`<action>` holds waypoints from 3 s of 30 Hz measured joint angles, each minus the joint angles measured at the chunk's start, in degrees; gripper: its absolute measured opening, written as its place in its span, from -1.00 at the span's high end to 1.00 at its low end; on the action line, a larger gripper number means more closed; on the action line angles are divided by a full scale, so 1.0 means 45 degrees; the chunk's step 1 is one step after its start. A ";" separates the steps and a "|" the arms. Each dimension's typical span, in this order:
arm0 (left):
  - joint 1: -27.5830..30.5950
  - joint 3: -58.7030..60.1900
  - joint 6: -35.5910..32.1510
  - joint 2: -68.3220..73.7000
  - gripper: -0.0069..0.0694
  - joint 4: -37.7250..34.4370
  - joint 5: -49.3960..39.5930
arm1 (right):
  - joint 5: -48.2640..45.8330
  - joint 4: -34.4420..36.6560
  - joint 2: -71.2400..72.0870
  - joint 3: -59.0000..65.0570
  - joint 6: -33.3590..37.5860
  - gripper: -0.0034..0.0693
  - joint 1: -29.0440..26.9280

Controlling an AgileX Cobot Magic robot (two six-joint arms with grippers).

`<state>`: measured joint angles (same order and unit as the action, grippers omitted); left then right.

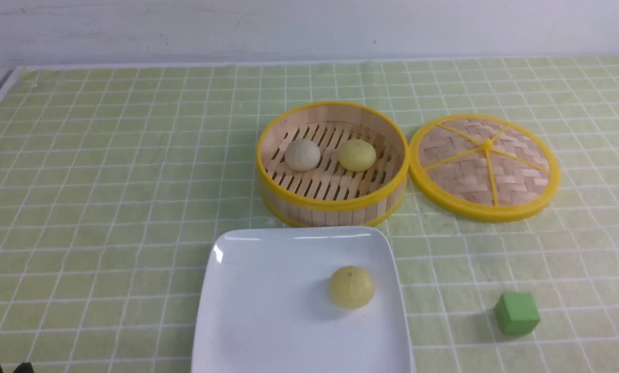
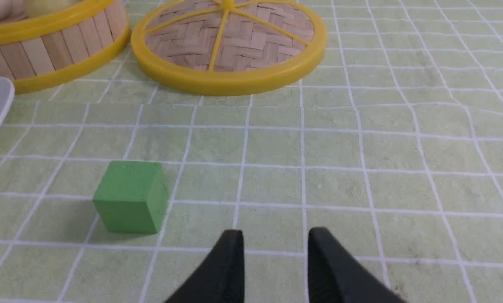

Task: Put the steamed buns into the plate on the green tablecloth.
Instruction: 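Reach toward a bun in the bamboo steamer with the right gripper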

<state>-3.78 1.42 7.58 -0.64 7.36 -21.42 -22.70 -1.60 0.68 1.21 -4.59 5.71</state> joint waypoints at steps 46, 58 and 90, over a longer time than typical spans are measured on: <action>0.0000 0.0000 0.0000 0.0000 0.19 0.0000 0.0000 | 0.0000 0.0000 0.0000 0.0000 0.0000 0.25 0.0000; 0.0000 0.0038 0.5952 0.0000 0.19 -0.7395 0.0400 | 0.1973 0.5102 0.0000 0.0055 -0.3682 0.25 0.0000; 0.0000 -0.6195 0.2657 0.5786 0.81 -0.6454 -0.4403 | -0.2183 0.3726 -0.4207 -0.5453 -0.2132 0.90 0.0000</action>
<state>-3.78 -26.46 19.53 25.40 -21.68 -41.24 -32.52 15.16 -18.24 -23.33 -14.19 5.71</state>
